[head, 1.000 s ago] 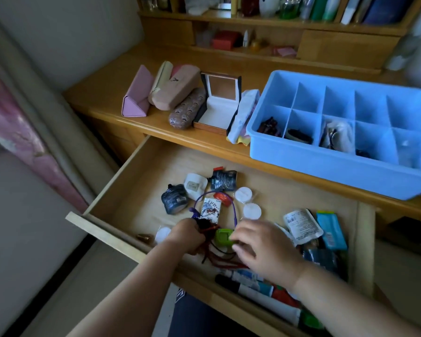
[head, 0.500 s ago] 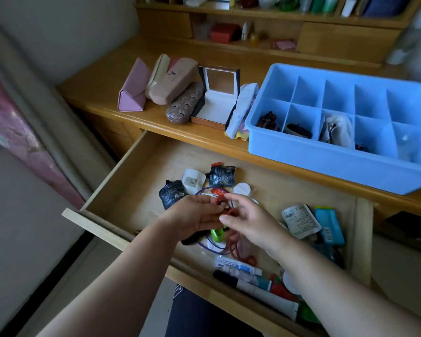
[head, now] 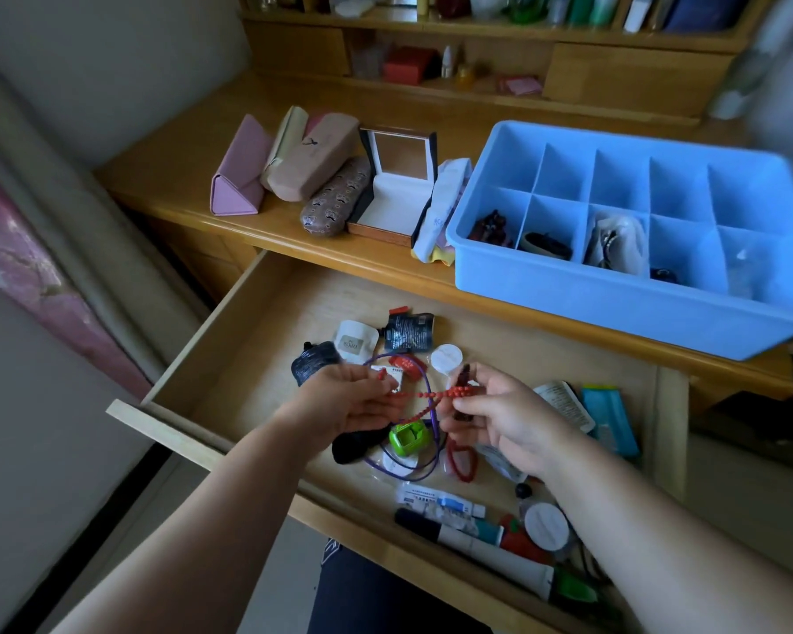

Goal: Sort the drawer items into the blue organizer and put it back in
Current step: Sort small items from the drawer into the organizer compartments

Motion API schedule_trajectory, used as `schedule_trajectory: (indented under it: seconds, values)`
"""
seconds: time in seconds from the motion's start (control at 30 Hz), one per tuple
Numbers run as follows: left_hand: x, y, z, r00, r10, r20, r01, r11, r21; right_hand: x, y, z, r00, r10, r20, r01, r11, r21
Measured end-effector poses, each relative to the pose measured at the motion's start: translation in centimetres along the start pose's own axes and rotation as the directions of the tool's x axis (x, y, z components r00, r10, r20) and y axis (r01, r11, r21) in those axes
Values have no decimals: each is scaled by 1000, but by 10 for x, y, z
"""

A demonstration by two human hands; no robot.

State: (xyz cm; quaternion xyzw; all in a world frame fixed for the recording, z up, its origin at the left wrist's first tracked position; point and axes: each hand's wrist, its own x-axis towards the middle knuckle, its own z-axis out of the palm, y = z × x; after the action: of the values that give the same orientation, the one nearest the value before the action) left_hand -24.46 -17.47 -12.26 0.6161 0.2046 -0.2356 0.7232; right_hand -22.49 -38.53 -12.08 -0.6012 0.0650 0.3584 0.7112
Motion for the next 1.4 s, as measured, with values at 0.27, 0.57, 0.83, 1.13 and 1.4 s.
schedule_trajectory:
  seconds: [0.27, 0.57, 0.83, 1.13, 1.4]
  values:
    - [6, -27, -25, 949, 264, -170, -247, 962, 112, -13, -15, -7, 991, -2, -134, -108, 583, -805]
    - [5, -38, -16, 938, 329, -109, 146, -89, 985, -33, -52, -20, 908, -385, -165, 289, 861, -418]
    - [-26, 19, 35, 918, 334, 215, -368, 918, 146, -18, -23, -4, 905, -220, -365, 215, 975, -57]
    - [-16, 15, 96, 580, 815, -1, -509, 363, 780, -38, -26, 7, 921, -310, -234, 232, 922, -310]
    - [-13, -12, 59, 737, 650, -183, -491, 702, 516, -16, -159, -46, 484, -839, -250, 47, 310, -950]
